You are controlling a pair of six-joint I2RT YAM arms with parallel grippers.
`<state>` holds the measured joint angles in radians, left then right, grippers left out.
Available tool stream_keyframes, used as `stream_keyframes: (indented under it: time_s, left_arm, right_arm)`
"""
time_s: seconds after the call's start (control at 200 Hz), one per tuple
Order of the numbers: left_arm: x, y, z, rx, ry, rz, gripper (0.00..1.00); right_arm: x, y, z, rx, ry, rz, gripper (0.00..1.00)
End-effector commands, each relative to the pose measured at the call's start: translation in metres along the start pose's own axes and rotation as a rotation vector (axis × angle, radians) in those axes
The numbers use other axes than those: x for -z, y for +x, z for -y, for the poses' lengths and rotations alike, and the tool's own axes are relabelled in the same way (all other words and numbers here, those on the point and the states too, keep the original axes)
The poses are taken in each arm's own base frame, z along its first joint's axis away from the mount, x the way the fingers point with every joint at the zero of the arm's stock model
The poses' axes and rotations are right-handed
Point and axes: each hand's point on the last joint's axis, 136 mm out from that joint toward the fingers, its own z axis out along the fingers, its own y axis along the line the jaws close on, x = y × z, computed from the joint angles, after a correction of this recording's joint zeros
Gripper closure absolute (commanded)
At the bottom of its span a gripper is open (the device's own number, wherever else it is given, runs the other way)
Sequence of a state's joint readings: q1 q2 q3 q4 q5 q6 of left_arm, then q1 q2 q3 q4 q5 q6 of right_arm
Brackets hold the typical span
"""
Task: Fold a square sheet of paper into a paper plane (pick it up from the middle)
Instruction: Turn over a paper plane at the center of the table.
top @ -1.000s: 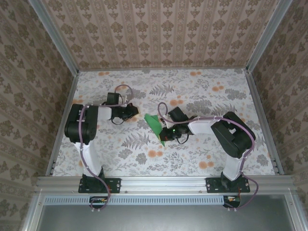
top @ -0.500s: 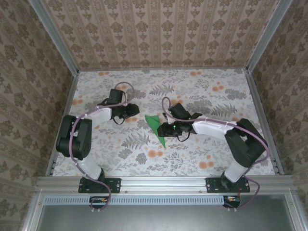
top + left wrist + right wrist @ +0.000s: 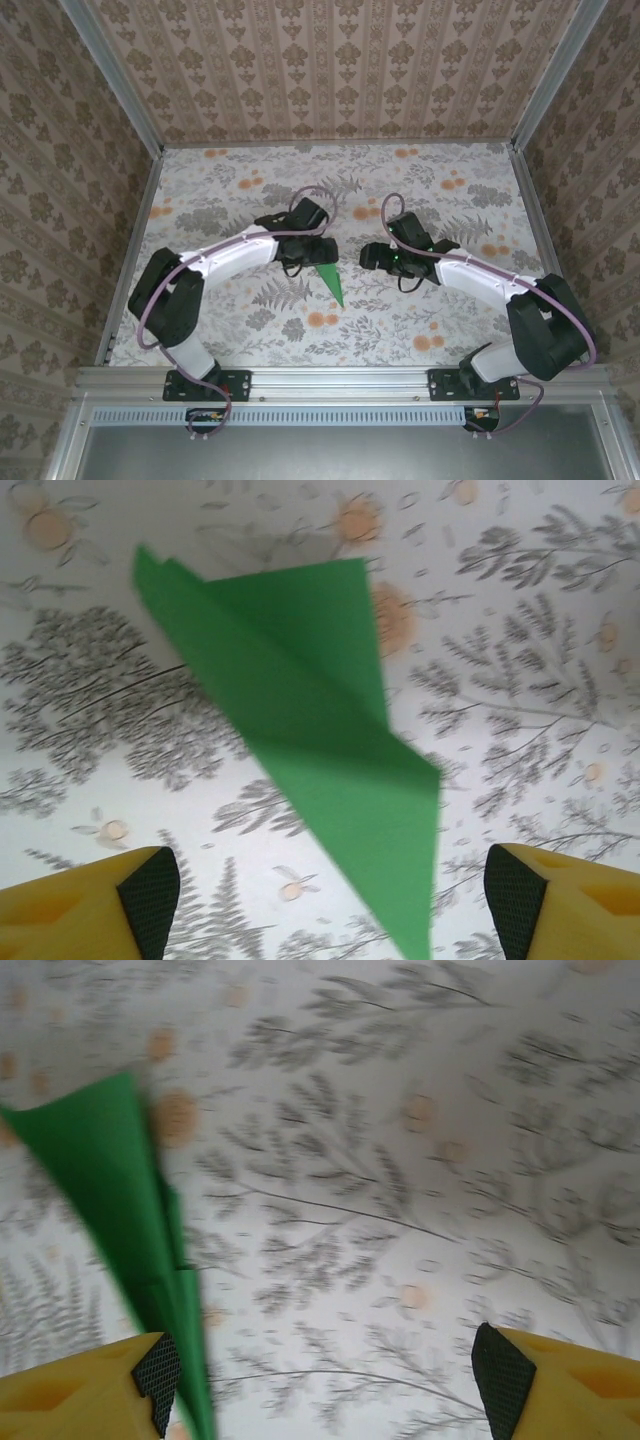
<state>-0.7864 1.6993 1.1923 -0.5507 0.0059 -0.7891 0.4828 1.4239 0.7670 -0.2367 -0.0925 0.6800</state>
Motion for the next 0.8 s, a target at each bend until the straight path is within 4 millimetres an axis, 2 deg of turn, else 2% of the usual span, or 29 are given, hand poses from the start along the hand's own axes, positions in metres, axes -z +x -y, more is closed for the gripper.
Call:
stream_keyframes:
  time_s: [0.0,0.17,0.28,0.585,0.795]
  left_arm:
    - [-0.009,0.004,-0.012,0.027,-0.164,-0.033,0.17]
    - [-0.03,0.006,-0.005,0.036,-0.22,-0.103,0.27]
    - [-0.035,0.006,-0.003,0.053,-0.238,-0.123,0.34]
    - [-0.013,-0.001,-0.008,0.171,-0.197,0.002,0.5]
    - [-0.016,0.007,-0.012,0.193,-0.189,-0.014,0.63]
  right_arm:
    - [0.008,-0.004,0.023,-0.102,0.063,0.058,0.18]
    - [0.012,-0.003,0.036,-0.141,0.076,0.067,0.18]
    - [0.013,-0.002,0.038,-0.144,0.071,0.066,0.18]
    - [0.007,0.002,0.032,-0.138,0.041,0.033,0.18]
    - [0.007,0.002,0.031,-0.144,0.037,0.027,0.18]
